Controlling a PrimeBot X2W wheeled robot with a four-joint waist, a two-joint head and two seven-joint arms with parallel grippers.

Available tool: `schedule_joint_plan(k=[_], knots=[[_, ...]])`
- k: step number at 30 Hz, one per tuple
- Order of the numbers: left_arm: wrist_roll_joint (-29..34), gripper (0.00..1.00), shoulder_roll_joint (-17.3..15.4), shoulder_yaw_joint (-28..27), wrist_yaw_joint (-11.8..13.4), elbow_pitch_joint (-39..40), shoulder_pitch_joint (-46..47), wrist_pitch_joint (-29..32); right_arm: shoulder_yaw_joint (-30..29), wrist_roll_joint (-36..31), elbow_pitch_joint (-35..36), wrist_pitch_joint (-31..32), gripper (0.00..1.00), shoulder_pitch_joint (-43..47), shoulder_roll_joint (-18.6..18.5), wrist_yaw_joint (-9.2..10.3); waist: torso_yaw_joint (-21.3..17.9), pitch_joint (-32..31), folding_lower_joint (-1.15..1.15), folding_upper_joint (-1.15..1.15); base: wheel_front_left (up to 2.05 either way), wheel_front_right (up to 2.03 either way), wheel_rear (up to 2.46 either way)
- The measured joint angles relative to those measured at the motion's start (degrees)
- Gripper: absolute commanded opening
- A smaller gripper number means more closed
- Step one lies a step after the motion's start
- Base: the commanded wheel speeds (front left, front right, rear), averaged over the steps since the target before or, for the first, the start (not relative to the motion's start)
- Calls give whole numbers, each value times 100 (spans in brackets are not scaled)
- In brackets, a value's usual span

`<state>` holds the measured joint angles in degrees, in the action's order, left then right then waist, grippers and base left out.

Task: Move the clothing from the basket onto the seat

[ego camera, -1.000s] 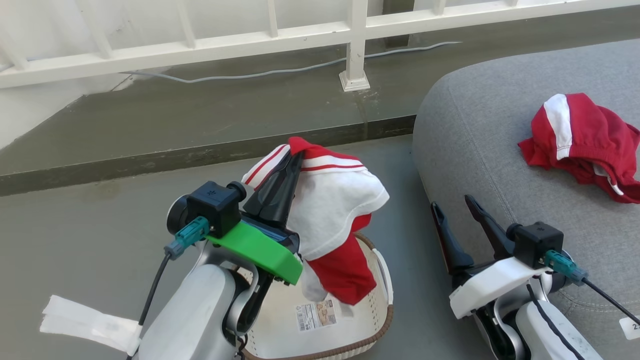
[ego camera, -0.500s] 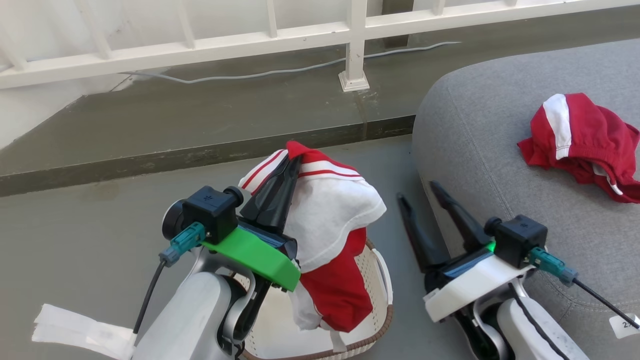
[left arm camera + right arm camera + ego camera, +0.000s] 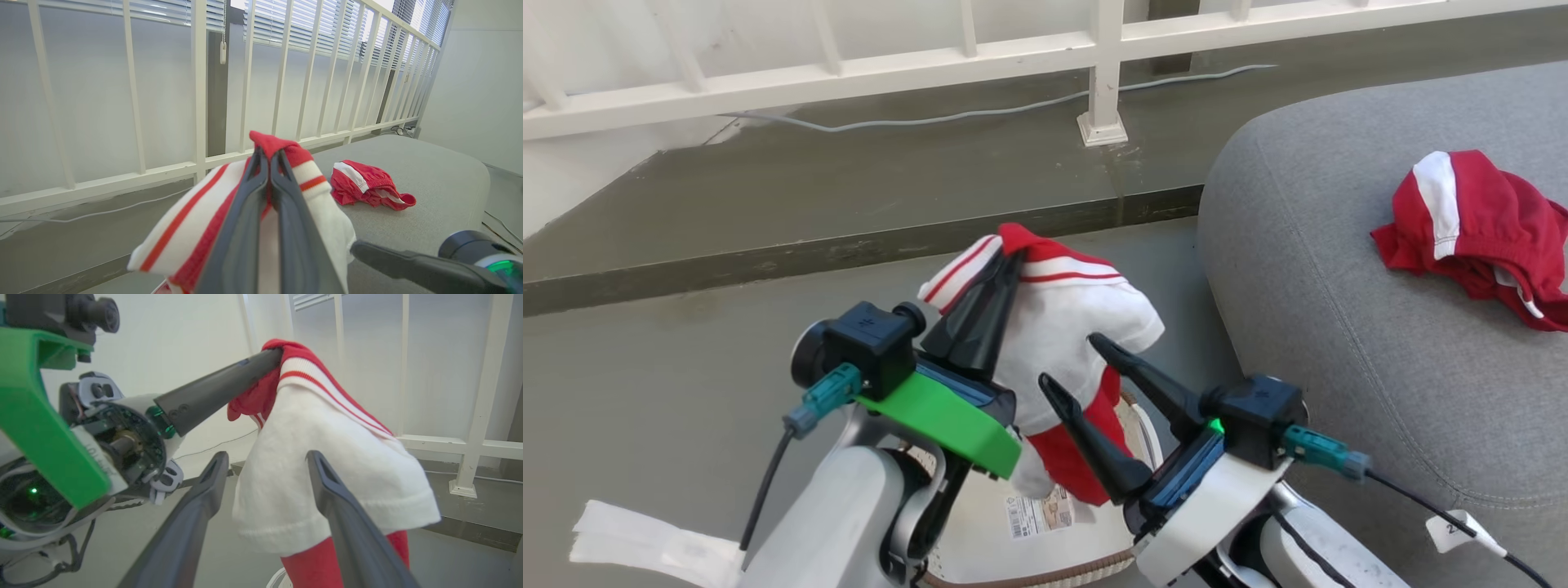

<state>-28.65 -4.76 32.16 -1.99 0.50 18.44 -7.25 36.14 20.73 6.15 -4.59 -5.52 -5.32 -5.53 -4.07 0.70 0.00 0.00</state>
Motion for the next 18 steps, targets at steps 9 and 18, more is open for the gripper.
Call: schedule_joint_plan(k=[9, 18], knots=[[9, 0, 12, 215, -2, 224, 0, 75, 180, -163, -515, 121, 100, -381, -16, -45, 167, 31, 0, 0, 0, 0, 0], [10, 0, 19, 350, -29, 417, 0, 122, 263, -321, -1095, 89, 100, -800, 27, -48, 219, 53, 0, 0, 0, 0, 0]])
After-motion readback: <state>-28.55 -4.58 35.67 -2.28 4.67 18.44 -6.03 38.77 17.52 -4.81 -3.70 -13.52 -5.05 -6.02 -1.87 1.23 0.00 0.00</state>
